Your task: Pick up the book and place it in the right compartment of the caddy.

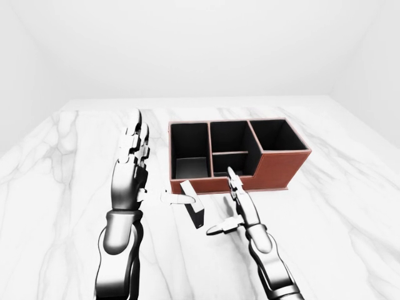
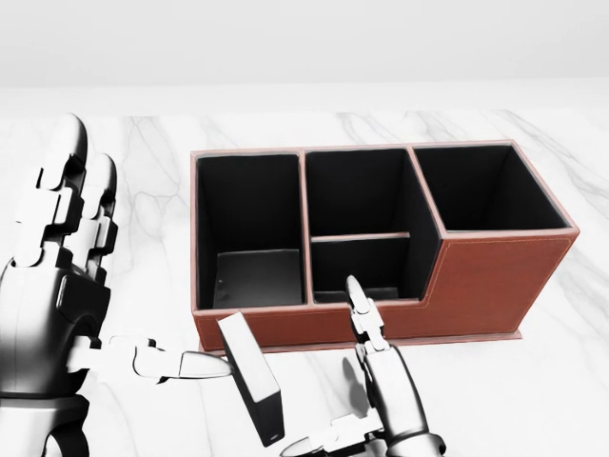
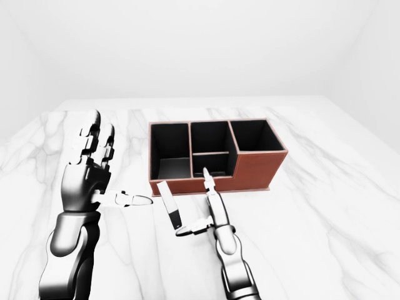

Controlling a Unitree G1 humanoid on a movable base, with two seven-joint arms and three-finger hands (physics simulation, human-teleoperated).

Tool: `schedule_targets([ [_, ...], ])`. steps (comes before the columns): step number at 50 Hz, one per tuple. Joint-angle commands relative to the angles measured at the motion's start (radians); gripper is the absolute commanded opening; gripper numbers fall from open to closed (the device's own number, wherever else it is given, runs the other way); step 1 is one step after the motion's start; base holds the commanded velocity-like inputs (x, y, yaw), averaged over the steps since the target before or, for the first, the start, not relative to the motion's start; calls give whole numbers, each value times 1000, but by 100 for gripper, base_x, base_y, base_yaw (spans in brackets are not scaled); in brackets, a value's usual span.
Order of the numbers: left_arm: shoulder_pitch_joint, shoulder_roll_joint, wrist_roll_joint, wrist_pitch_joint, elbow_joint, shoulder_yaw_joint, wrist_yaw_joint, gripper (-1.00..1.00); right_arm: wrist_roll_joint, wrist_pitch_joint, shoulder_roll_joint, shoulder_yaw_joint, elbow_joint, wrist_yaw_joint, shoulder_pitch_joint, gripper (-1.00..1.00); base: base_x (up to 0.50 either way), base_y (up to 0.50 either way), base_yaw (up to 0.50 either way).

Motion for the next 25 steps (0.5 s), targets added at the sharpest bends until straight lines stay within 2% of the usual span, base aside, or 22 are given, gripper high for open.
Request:
schedule_targets([
  [1,3,-2,-6,0,1,6,0,100,-25,0,11,22,36,-13,-7,100,0,0,0],
  [25,5,-2,-3,0,2,3,-3,100,-56,0,35,128,5,-42,18,100,0,0,0],
])
